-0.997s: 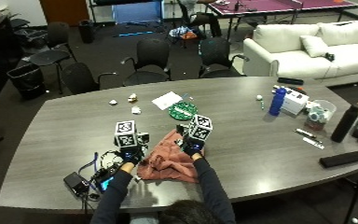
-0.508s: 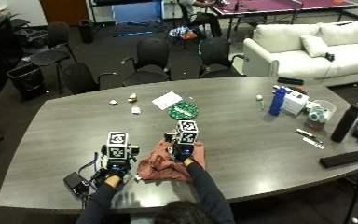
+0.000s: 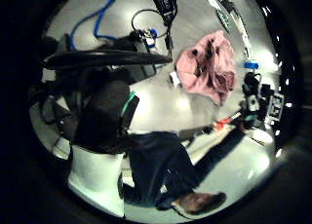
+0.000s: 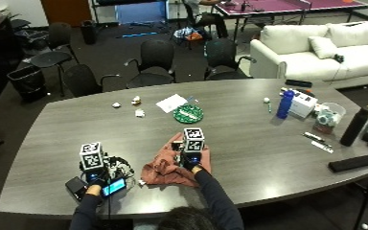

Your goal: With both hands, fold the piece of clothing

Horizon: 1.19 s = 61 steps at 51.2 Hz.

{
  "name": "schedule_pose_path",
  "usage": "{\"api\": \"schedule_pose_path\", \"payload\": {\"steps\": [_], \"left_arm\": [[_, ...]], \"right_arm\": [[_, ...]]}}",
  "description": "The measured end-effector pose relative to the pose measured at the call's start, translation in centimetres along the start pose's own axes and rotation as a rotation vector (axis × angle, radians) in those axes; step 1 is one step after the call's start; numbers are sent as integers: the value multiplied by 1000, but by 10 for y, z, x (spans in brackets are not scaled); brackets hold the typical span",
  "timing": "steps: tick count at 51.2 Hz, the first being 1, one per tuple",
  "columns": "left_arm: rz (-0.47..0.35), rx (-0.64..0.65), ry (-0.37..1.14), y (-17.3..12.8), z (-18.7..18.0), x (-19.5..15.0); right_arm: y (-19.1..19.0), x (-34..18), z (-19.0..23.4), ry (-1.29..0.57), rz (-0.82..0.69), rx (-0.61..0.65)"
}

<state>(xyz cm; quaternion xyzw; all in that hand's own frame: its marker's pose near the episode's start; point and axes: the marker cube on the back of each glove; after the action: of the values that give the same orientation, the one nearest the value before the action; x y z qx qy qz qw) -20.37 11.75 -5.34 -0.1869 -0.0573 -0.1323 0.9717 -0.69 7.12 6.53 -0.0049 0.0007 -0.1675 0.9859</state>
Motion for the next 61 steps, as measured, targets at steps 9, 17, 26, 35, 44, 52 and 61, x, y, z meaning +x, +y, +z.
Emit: {"api": "schedule_pose_path", "payload": {"steps": [9, 17, 26, 35, 44, 52, 61], "left_arm": [[5, 245, -21, -22, -3, -8], [-61, 380, -109, -18, -15, -22], [-151, 445, -83, -33, -16, -49], [-170, 426, -39, -44, -13, -54], [-105, 422, 75, -27, -13, -42], [-42, 577, 81, 0, -33, -19], [44, 625, -12, 18, -47, 15]], "right_arm": [[-2, 9, 9, -23, -29, -8], [-18, 37, 39, 13, 46, -65], [9, 35, 9, 7, 37, -35], [12, 48, 13, 16, 84, -68], [11, 59, 20, 36, 107, -94], [12, 59, 13, 25, 98, -61], [6, 63, 14, 47, 92, -23]]}}
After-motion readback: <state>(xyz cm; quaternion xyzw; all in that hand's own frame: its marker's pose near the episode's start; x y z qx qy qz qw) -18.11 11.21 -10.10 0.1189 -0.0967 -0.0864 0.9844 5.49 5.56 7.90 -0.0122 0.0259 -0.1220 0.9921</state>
